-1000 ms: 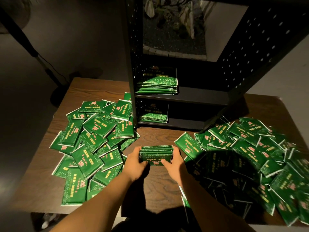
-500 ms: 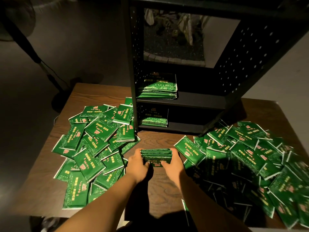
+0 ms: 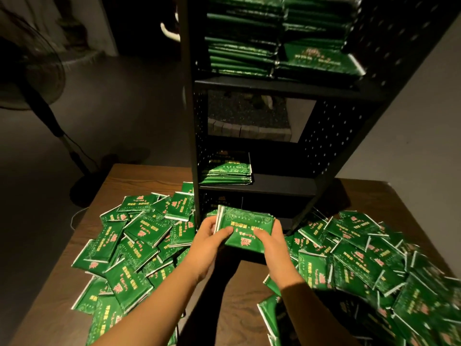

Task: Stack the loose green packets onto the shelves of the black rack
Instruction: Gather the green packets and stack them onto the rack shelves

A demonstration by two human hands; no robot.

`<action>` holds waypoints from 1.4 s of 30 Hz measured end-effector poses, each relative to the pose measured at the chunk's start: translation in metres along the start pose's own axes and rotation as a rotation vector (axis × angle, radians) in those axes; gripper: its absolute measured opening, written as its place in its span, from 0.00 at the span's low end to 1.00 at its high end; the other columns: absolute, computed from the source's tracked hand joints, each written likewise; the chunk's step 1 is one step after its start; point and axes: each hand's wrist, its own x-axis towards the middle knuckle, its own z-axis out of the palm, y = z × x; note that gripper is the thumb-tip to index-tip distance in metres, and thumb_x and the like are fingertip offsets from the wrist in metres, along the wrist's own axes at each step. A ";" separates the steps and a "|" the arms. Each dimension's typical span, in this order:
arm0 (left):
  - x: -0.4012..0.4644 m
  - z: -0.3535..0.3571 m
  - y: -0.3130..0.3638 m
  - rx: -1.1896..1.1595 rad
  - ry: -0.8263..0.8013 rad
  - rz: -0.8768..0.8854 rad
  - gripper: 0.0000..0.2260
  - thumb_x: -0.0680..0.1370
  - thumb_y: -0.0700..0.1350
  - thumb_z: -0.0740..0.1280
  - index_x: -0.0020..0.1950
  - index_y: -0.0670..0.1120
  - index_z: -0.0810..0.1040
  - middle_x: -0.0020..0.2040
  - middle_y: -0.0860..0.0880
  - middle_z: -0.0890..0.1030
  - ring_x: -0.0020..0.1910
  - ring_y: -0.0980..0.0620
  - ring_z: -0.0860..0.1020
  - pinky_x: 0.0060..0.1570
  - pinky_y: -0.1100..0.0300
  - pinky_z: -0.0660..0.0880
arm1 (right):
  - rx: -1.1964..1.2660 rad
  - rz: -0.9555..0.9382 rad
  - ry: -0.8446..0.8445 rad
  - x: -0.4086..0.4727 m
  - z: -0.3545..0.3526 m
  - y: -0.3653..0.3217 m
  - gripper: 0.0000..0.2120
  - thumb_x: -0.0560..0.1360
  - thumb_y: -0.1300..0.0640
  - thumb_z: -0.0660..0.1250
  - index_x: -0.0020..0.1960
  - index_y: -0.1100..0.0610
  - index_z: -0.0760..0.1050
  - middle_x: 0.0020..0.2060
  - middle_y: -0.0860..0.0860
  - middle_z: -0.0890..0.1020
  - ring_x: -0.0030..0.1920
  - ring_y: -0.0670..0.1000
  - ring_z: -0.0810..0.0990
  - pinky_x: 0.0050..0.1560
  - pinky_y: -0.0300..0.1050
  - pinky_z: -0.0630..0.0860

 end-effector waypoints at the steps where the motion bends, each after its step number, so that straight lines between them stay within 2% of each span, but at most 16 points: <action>1: -0.003 0.006 0.004 -0.091 0.028 -0.011 0.21 0.75 0.49 0.73 0.65 0.47 0.74 0.58 0.45 0.83 0.56 0.47 0.82 0.62 0.49 0.75 | 0.028 -0.047 0.018 -0.003 -0.001 -0.010 0.38 0.80 0.55 0.64 0.80 0.52 0.43 0.80 0.47 0.49 0.78 0.49 0.50 0.74 0.46 0.53; 3: -0.009 0.023 0.021 -0.327 0.060 -0.040 0.22 0.72 0.51 0.74 0.63 0.46 0.76 0.57 0.44 0.83 0.51 0.49 0.82 0.53 0.55 0.77 | 0.072 -0.152 0.044 -0.012 -0.001 -0.030 0.36 0.80 0.58 0.64 0.80 0.53 0.46 0.78 0.45 0.55 0.76 0.44 0.57 0.71 0.39 0.56; 5: -0.015 0.042 0.041 -0.605 0.022 -0.092 0.21 0.71 0.49 0.72 0.61 0.43 0.78 0.57 0.40 0.83 0.51 0.46 0.81 0.49 0.56 0.79 | 0.130 -0.234 0.055 -0.019 0.001 -0.049 0.29 0.80 0.63 0.63 0.76 0.50 0.56 0.68 0.42 0.69 0.60 0.33 0.71 0.61 0.27 0.64; 7: -0.021 0.059 0.063 -0.725 -0.029 -0.105 0.22 0.71 0.47 0.72 0.63 0.39 0.77 0.60 0.38 0.82 0.58 0.43 0.80 0.54 0.55 0.81 | 0.173 -0.323 0.097 -0.023 0.001 -0.068 0.20 0.78 0.66 0.63 0.63 0.47 0.67 0.57 0.43 0.78 0.51 0.37 0.79 0.51 0.31 0.73; 9: -0.025 0.071 0.085 -0.697 -0.042 -0.058 0.21 0.73 0.46 0.73 0.63 0.40 0.77 0.58 0.42 0.83 0.57 0.46 0.81 0.57 0.55 0.79 | 0.195 -0.403 0.145 -0.026 -0.004 -0.088 0.17 0.78 0.69 0.63 0.58 0.48 0.70 0.49 0.44 0.81 0.50 0.43 0.81 0.47 0.36 0.77; 12: -0.029 0.088 0.111 -0.642 -0.068 0.052 0.07 0.79 0.40 0.65 0.56 0.42 0.78 0.43 0.48 0.85 0.40 0.56 0.84 0.36 0.63 0.77 | 0.198 -0.492 0.148 -0.030 -0.012 -0.118 0.16 0.78 0.67 0.63 0.59 0.49 0.71 0.52 0.47 0.81 0.52 0.45 0.81 0.53 0.41 0.77; 14: -0.037 0.103 0.131 -0.605 -0.062 0.099 0.06 0.81 0.39 0.62 0.56 0.41 0.77 0.40 0.49 0.86 0.36 0.56 0.84 0.30 0.66 0.76 | 0.200 -0.530 0.172 -0.033 -0.015 -0.136 0.14 0.78 0.65 0.64 0.57 0.48 0.71 0.51 0.48 0.81 0.51 0.46 0.82 0.52 0.43 0.77; 16: -0.042 0.119 0.149 -0.623 -0.049 0.128 0.07 0.82 0.42 0.62 0.58 0.44 0.76 0.40 0.51 0.86 0.38 0.58 0.85 0.33 0.66 0.78 | 0.221 -0.559 0.202 -0.036 -0.016 -0.152 0.14 0.78 0.64 0.65 0.54 0.46 0.70 0.48 0.45 0.81 0.48 0.43 0.82 0.46 0.37 0.77; 19: -0.044 0.144 0.170 -0.634 0.029 0.192 0.11 0.81 0.50 0.65 0.63 0.51 0.76 0.50 0.54 0.86 0.52 0.56 0.83 0.52 0.59 0.77 | 0.271 -0.570 0.181 -0.043 -0.017 -0.169 0.12 0.79 0.63 0.63 0.53 0.46 0.69 0.48 0.43 0.80 0.44 0.35 0.81 0.37 0.28 0.76; 22: -0.049 0.162 0.192 -0.597 0.052 0.259 0.13 0.82 0.52 0.62 0.66 0.54 0.74 0.55 0.53 0.84 0.52 0.57 0.83 0.50 0.61 0.76 | 0.246 -0.616 0.196 -0.051 -0.027 -0.188 0.12 0.79 0.67 0.61 0.55 0.52 0.70 0.45 0.43 0.83 0.46 0.40 0.82 0.40 0.32 0.77; 26: -0.051 0.171 0.220 -0.473 -0.054 0.284 0.13 0.81 0.55 0.62 0.62 0.51 0.75 0.54 0.52 0.84 0.54 0.53 0.82 0.60 0.52 0.77 | 0.142 -0.717 0.297 -0.056 -0.048 -0.226 0.13 0.77 0.67 0.63 0.54 0.50 0.70 0.46 0.45 0.82 0.46 0.41 0.82 0.45 0.38 0.77; 28: -0.050 0.170 0.236 -0.388 -0.126 0.298 0.14 0.81 0.56 0.63 0.60 0.49 0.76 0.49 0.52 0.84 0.47 0.56 0.83 0.51 0.56 0.79 | 0.055 -0.759 0.351 -0.055 -0.061 -0.253 0.13 0.77 0.65 0.65 0.52 0.47 0.71 0.47 0.45 0.81 0.45 0.41 0.81 0.43 0.37 0.76; 31: -0.047 0.166 0.259 -0.283 -0.174 0.297 0.15 0.80 0.55 0.63 0.59 0.46 0.75 0.45 0.50 0.81 0.37 0.56 0.79 0.38 0.62 0.74 | -0.173 -0.711 0.371 -0.043 -0.078 -0.294 0.09 0.76 0.57 0.65 0.56 0.51 0.73 0.50 0.48 0.80 0.47 0.45 0.79 0.41 0.41 0.73; 34: -0.037 0.161 0.277 -0.207 -0.205 0.273 0.12 0.82 0.56 0.61 0.56 0.48 0.74 0.46 0.48 0.80 0.35 0.54 0.75 0.37 0.61 0.71 | -0.367 -0.607 0.350 -0.027 -0.082 -0.325 0.20 0.67 0.46 0.62 0.55 0.55 0.76 0.49 0.52 0.82 0.47 0.51 0.81 0.44 0.49 0.78; 39: -0.029 0.155 0.299 -0.112 -0.206 0.209 0.10 0.83 0.53 0.61 0.54 0.47 0.73 0.40 0.49 0.78 0.30 0.54 0.74 0.33 0.61 0.69 | -0.466 -0.478 0.319 -0.007 -0.075 -0.349 0.17 0.71 0.49 0.61 0.51 0.61 0.76 0.42 0.56 0.81 0.37 0.53 0.76 0.35 0.46 0.70; 42: -0.025 0.152 0.302 -0.067 -0.225 0.174 0.09 0.82 0.52 0.62 0.52 0.46 0.73 0.40 0.48 0.78 0.30 0.53 0.75 0.31 0.61 0.70 | -0.475 -0.425 0.318 0.008 -0.073 -0.351 0.17 0.74 0.49 0.62 0.54 0.62 0.77 0.44 0.56 0.80 0.39 0.53 0.76 0.36 0.45 0.68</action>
